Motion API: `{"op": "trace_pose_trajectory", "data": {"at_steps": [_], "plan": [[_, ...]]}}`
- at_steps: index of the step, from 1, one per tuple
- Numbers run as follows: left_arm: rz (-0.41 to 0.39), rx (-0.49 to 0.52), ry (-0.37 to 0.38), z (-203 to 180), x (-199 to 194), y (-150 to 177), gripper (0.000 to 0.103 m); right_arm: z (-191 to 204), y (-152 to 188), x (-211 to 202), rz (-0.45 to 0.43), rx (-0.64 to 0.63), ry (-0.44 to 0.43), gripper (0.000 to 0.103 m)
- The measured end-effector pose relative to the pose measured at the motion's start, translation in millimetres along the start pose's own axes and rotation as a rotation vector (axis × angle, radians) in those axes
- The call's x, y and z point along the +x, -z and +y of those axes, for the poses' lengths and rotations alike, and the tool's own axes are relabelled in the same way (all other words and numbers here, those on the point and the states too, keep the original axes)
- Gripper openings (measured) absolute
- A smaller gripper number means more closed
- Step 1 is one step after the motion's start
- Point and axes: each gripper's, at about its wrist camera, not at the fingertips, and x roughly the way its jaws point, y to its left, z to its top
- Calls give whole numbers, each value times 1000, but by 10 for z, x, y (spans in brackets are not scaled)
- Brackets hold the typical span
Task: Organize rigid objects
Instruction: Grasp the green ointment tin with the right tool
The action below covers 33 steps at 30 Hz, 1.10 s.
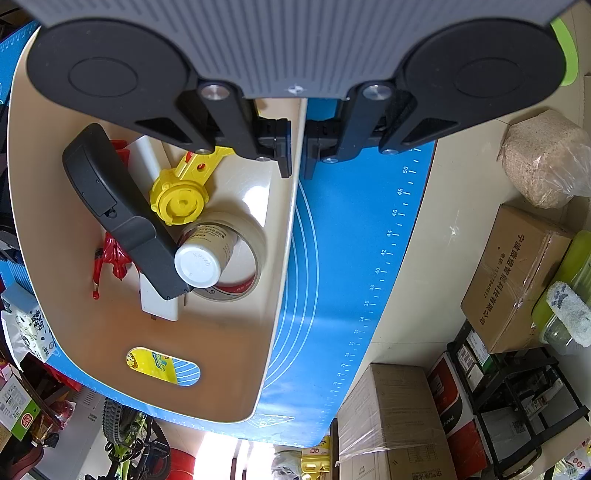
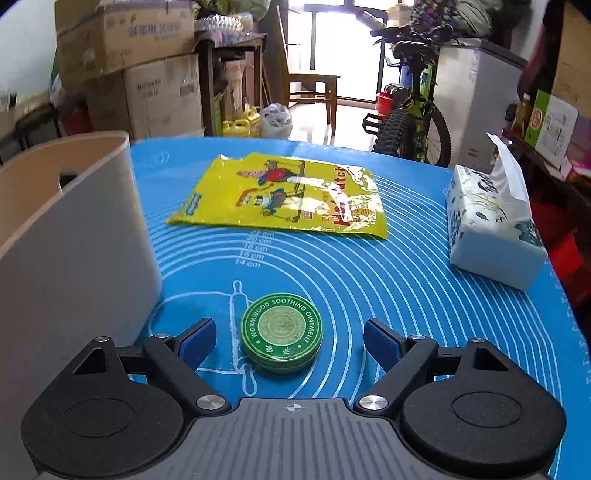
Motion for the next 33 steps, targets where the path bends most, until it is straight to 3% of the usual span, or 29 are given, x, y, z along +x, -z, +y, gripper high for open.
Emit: {"op": "trace_pose_trajectory", "data": {"at_steps": [5,8,10,21,33], "plan": [[0,1,-1,0,4,-1,6,5,12,59,-10,26,5,84],[0,2,-4,0,5,-4,6,35,16,64,-24,5,-2,72],[0,2,-5,0,6,-2,6,74,8,38,-28,-16,-11,55],[1,-1,-2,-2,7,-4,6,163,-32,-270,-41,-85,-27,55],[0,3,-8,-9,13,-4,6,188,-439,-1156,-205,-57,-68,55]]}}
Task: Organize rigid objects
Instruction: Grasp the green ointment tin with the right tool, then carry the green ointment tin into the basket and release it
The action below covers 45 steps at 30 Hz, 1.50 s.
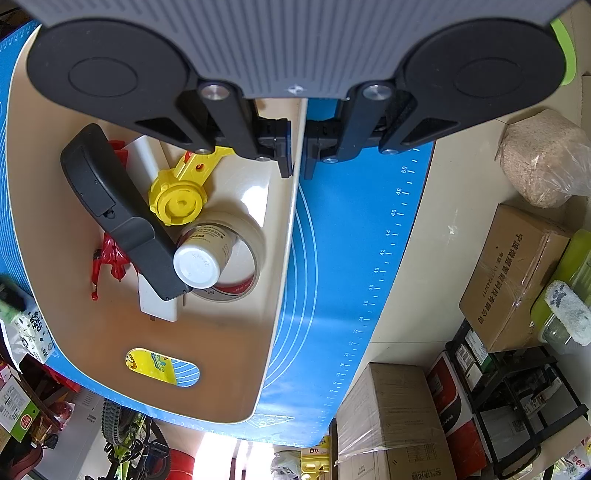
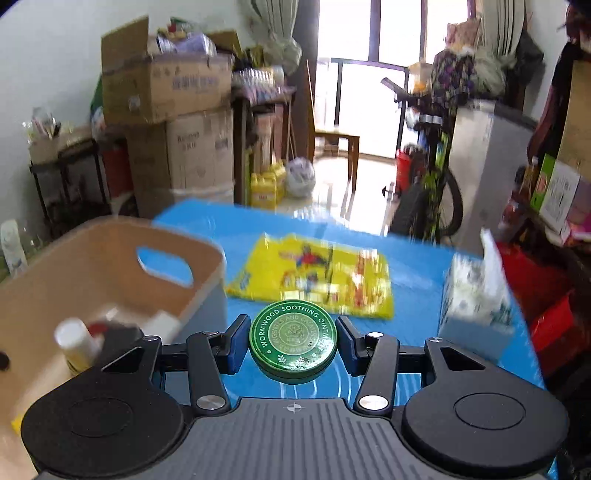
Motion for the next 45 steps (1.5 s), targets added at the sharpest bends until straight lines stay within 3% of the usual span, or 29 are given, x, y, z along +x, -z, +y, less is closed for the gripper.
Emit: {"op": "trace_pose_trajectory", "data": {"at_steps": [9,16,21,28,31,45], "plan": [[0,1,-3,-1,0,-3,6,355,-349,-364,-113,-56,-45,55],[0,2,-4,-1,-2,-2,6,809,-441,-321,-102,-90,-133,55],[0,4,-6,-2,-4,-1,6,1128,-361,-134,-42,-113,-187,55],[0,4,-6,-5,-2,-1,6,1487,-120,123,108,-164,-231,55],[-1,5,-7,-2,-2,-2,6,1542,-57,172,160,-142,-266,55],[-5,10,-19,-38,-11,-12,6,1580,-3,382,353,-161,-257,55]]}}
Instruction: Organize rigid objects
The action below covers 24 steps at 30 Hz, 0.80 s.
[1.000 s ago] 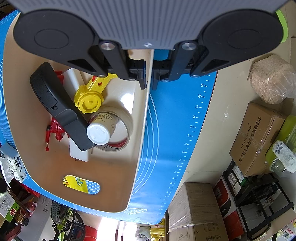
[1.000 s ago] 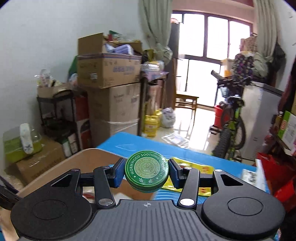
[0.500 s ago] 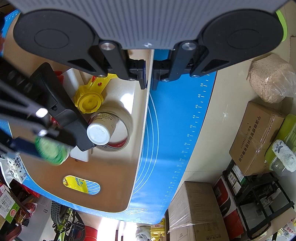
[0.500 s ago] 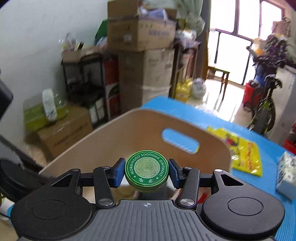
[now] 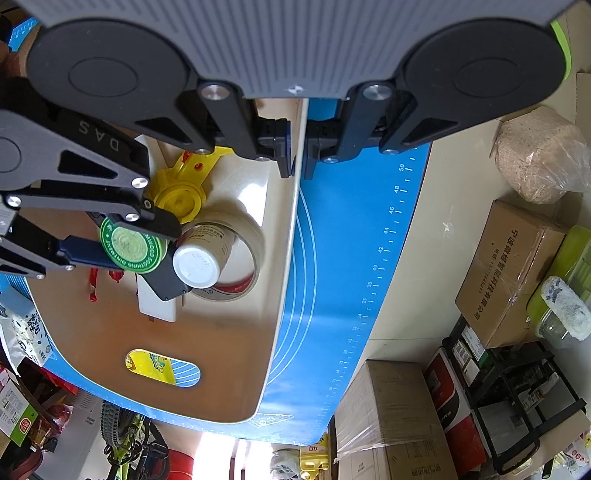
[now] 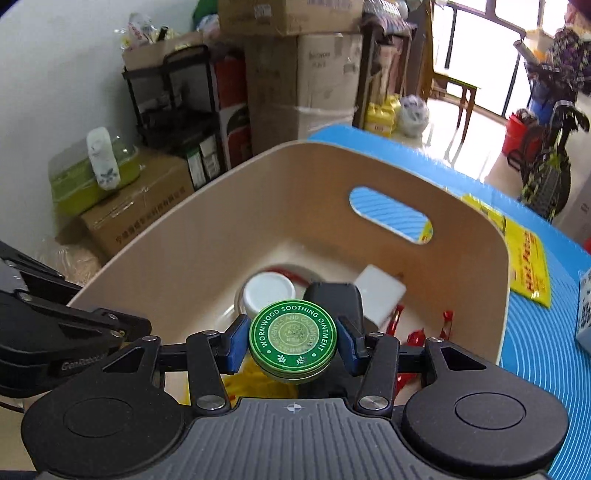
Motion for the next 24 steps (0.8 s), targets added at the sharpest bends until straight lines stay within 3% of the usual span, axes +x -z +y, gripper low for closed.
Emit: {"op": "trace_pose_trajectory", "data": {"at_steps": [5,9,14,17,19,20,21,24], "plan": [[3,3,-10,-12,7,-1,7,-36,10,63,51,24,8,56],[6,-3,-17,-17,17,6,8,-70,26,-25,8,50,19,75],[-1,-1,-31,-41,0,8,9,-126,38,-128,-16,74,19,84],[-18,-3,-35,-44,-35,8,10,-179,27,-230,-47,104,21,97],[-46,-3,-38,-54,-82,0,17,-226,22,-310,-66,128,18,98],[-61,-5,-35,-60,-111,-8,25,-247,19,-348,-69,138,19,98],[-77,-6,-33,-71,-151,-18,41,-268,17,-388,-70,148,23,98],[-141,-4,-37,-128,-293,-36,73,-328,34,-537,-91,171,40,101]]}}
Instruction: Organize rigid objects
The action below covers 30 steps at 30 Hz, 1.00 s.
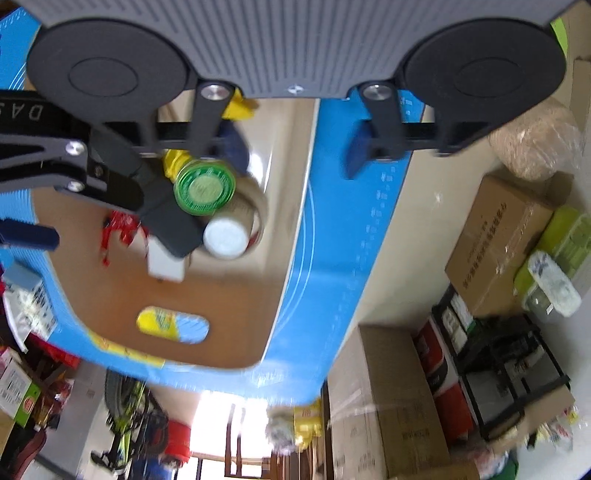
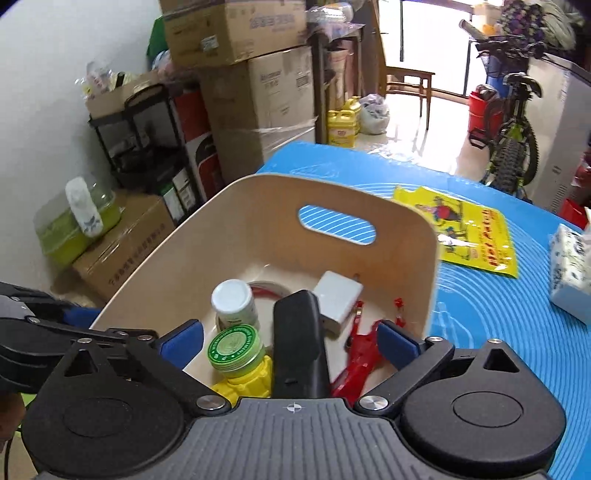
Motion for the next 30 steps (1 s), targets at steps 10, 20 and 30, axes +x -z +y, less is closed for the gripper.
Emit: {"op": "trace_pose_trajectory", "data": {"at_steps": [10,20,30], "plan": [[-118,50,-8,-295,-405,27,77,-327,61,-665,-104,72,49,101],[-158,18,-35,-471,-811,311,77,-592,376,-1296,-151,86,94,101],[-258,51,-47,-785,-1314,723,77,-656,930,-1892,-218,106,115,101]]}}
